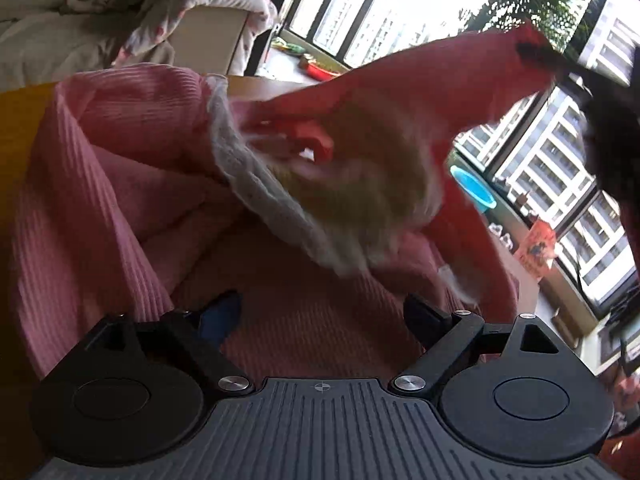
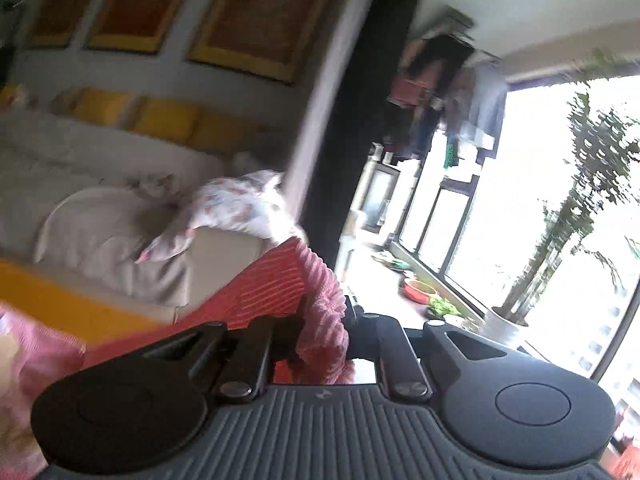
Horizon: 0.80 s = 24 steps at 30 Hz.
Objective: Fold clothes
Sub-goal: 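Grasp a ruffled cuff with the right gripper and lift it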
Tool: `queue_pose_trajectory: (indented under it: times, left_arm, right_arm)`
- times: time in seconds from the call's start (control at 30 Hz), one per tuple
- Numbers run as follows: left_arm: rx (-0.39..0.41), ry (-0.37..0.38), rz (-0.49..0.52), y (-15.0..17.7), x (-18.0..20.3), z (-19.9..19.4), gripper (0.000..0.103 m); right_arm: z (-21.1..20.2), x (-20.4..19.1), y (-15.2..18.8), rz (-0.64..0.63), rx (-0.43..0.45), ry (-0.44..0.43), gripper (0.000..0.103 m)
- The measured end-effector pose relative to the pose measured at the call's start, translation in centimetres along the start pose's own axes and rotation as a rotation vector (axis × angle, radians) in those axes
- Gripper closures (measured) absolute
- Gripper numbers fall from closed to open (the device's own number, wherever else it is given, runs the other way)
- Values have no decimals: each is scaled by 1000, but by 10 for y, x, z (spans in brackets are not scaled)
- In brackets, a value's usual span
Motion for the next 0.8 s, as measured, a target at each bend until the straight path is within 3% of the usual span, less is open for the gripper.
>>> queue_pose_trajectory:
  times: [0.2,0.27,0.37,0.47,0.53,0.63,0.73,0.77,0.8]
  left_arm:
    - [-78,-41,63,18,14,-17,8]
    - [-79,-27,45,12,16,-29,9]
    - [44,-47,88,-27,15,-57,9]
    - [175,-163,180,-74,1,-76,8]
    - [202,-252,236,-96,-18,-73,7]
    - [110,-337,268,-104,-57,-43,7]
    - [30,-341,215,-102,-91,-15,8]
    - [17,-330,193,-102,-98,-8,16]
    - [6,-319,172,-102,-105,-1,43]
  right_arm:
    - [53,-31,48,17,-174,-97,91]
    - [60,-30,55,27,-183,-93,91]
    - [70,-30,64,42,-194,-86,91]
    - [81,-29,74,57,-206,-79,91]
    - [88,-29,81,67,-214,-75,91]
    - [87,-21,67,83,-178,-71,91]
    - [87,-13,53,98,-141,-67,91]
    - [87,-10,48,103,-129,-66,91]
    - [86,-7,43,109,-117,-64,91]
Point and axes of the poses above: each gripper's, at about its wrist camera, not at the fingertips, and z roughly the way its jaws point, x to its right, y to its underside, the point moved 8 cm from there along z, roughly the way its jaws point, and after that the axes turned 1 degree about y, right-handed, at the moved point
